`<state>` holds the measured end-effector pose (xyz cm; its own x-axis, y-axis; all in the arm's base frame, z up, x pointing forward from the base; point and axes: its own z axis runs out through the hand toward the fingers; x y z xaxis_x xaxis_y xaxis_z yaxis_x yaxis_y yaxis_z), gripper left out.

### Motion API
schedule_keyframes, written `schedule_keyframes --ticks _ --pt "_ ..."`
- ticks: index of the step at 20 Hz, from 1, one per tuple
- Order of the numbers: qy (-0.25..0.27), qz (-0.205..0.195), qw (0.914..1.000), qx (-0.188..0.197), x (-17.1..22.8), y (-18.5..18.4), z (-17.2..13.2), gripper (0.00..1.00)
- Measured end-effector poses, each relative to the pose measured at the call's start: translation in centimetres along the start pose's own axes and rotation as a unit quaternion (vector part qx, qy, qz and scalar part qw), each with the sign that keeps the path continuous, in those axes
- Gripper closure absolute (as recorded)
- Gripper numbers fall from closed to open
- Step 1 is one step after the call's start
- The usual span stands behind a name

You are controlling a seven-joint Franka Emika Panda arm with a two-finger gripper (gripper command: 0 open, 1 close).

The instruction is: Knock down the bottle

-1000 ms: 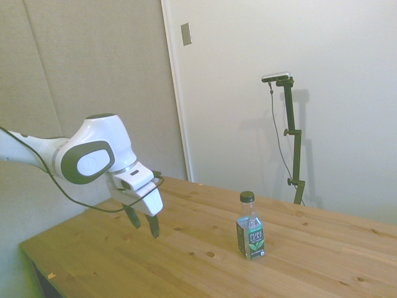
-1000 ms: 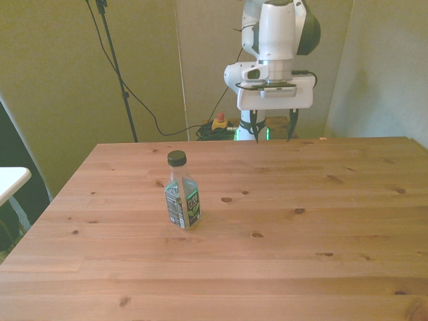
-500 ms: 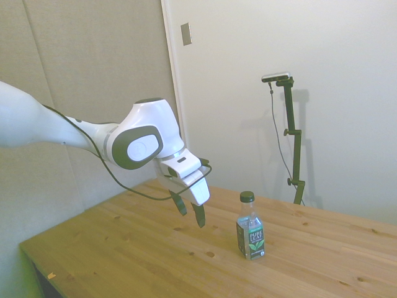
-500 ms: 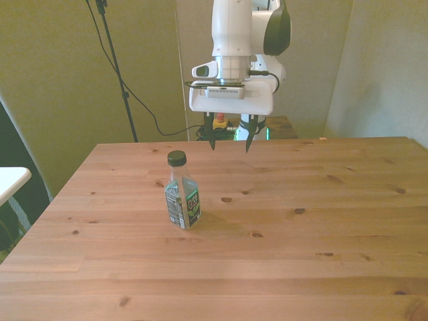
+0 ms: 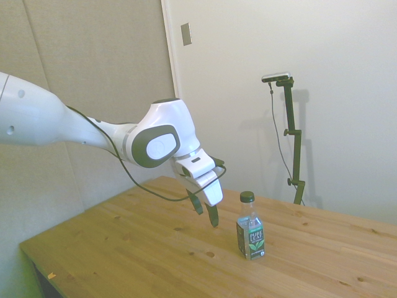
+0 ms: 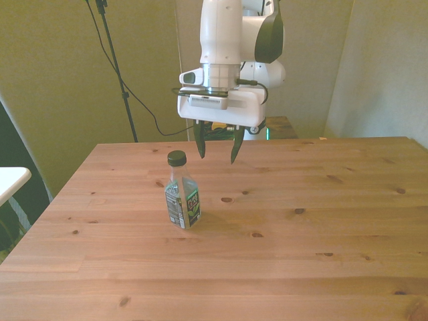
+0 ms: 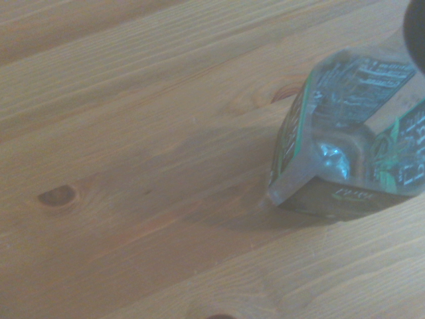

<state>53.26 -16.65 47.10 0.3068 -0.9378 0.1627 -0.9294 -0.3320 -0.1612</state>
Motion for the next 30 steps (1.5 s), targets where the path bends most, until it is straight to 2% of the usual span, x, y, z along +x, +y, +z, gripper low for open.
schedule_keyframes --ticks 19,26,30 --pt "0.023 0.039 0.999 0.002 4.3 -2.2 0.3 1.0" --pt "0.038 0.076 0.9964 -0.001 9.8 -3.8 -0.7 1.0" --pt "0.042 0.097 0.9944 -0.008 13.0 -6.7 1.9 1.0"
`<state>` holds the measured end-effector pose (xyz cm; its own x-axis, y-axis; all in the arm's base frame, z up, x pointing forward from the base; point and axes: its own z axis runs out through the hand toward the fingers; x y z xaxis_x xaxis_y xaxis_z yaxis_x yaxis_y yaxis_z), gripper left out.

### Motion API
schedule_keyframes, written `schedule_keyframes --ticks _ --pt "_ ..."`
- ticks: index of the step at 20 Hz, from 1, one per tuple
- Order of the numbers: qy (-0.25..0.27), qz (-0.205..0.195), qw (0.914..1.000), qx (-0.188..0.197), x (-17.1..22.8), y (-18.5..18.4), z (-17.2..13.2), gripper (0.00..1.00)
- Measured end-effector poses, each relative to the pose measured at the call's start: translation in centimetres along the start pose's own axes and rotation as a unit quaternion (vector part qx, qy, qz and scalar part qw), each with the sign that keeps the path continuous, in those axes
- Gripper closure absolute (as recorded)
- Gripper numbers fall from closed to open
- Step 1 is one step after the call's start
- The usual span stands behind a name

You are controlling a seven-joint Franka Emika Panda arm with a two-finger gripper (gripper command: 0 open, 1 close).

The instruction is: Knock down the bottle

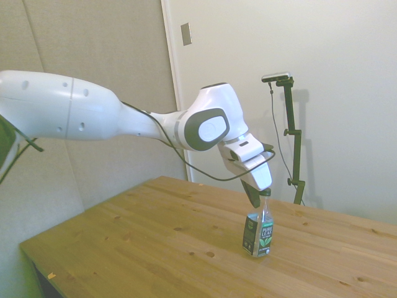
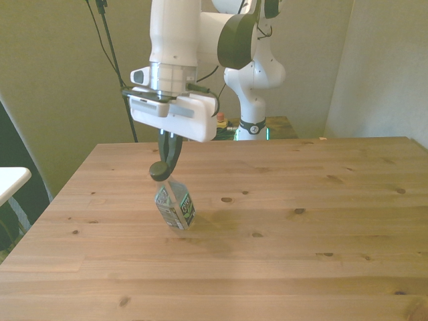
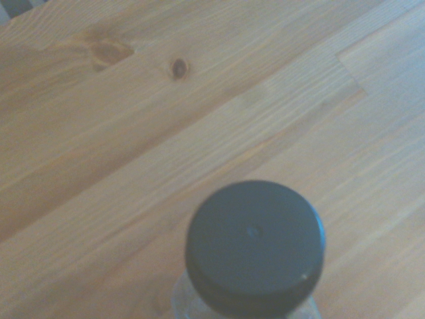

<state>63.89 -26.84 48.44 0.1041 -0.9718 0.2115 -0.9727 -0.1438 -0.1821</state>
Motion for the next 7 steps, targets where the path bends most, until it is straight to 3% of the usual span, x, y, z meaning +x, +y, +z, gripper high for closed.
schedule_keyframes --ticks 4,7 --pt "0.008 0.004 1.0 -0.002 -0.1 -3.8 2.8 1.0" --pt "0.009 0.002 0.9999 0.01 -0.2 -5.1 3.0 1.0"
